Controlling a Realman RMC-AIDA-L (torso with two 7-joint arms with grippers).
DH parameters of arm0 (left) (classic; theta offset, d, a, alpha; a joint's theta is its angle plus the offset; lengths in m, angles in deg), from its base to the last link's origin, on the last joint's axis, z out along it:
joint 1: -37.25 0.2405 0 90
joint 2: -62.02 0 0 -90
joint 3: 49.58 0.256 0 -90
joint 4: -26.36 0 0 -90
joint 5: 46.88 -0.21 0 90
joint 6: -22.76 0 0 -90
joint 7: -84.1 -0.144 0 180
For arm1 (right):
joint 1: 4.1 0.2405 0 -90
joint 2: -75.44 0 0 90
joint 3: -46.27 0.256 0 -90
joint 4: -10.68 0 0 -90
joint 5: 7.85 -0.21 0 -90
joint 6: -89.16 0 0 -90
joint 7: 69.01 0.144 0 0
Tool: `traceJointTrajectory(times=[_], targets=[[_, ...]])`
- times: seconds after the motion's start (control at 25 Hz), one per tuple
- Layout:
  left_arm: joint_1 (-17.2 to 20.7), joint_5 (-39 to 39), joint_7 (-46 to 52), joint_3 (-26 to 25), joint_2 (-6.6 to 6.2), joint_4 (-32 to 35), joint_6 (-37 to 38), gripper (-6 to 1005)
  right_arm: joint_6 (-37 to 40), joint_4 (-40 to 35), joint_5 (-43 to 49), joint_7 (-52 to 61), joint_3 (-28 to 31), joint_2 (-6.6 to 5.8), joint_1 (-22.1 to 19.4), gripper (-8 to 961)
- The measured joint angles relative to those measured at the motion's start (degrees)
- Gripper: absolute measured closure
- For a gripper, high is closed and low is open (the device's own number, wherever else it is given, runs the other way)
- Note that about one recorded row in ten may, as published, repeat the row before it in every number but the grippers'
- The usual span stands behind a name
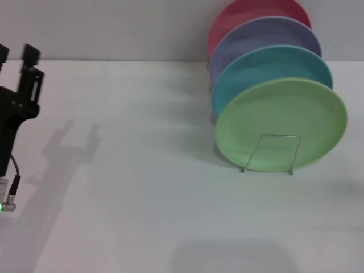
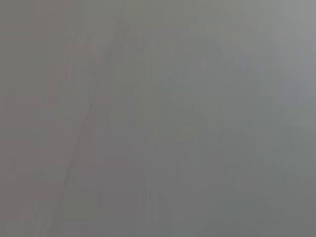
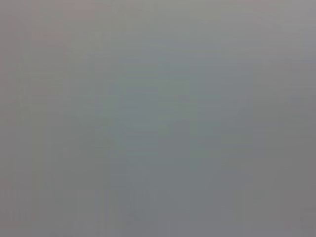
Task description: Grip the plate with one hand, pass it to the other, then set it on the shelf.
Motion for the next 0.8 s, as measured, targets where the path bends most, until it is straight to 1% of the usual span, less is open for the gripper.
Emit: traceJointTrajectory(times=[0.12,0.2,0.28,0.32,0.44,0.6,0.72,0.8], targets=[[-1.11,0.01,-4.66,-1.38,-0.07,-1.12,-6.29,445,-3.58,-2.28,-0.48,3.64,5.30,-0.27,0.82,327],[-1.64,0.11,-5.47,-2.40,-0.04,-2.15,-9.12,375,-6.90,-3.20,-1.39,5.54,8.61,-0.38,1.83,248],[-1.95,0.23,-6.00,-3.94,0.05,-2.74,-11.97,303,-11.41,-4.18,-2.00,5.77,11.11,-0.35,3.73,240],[-2.08,0.23,-6.28,-5.07,0.06,-2.82,-13.58,267,-11.41,-4.18,-2.00,5.77,11.11,-0.35,3.73,236],[-2.29,0.14,-6.48,-6.28,-0.04,-2.88,-15.94,157,-13.70,-5.06,-2.07,4.37,11.91,-0.23,5.39,228],[-3.16,0.17,-6.54,-6.37,0.05,-4.10,-18.05,157,-16.92,-4.81,-2.14,-0.65,13.29,-0.09,8.15,227],[-3.47,0.27,-6.55,-6.49,0.07,-4.22,-19.23,157,-18.46,-4.70,-2.16,-1.46,13.65,-0.08,9.20,227],[-3.93,0.35,-6.37,-7.66,0.07,-4.24,-21.69,157,-21.18,-4.49,-2.87,-1.66,14.85,-0.14,10.50,227]])
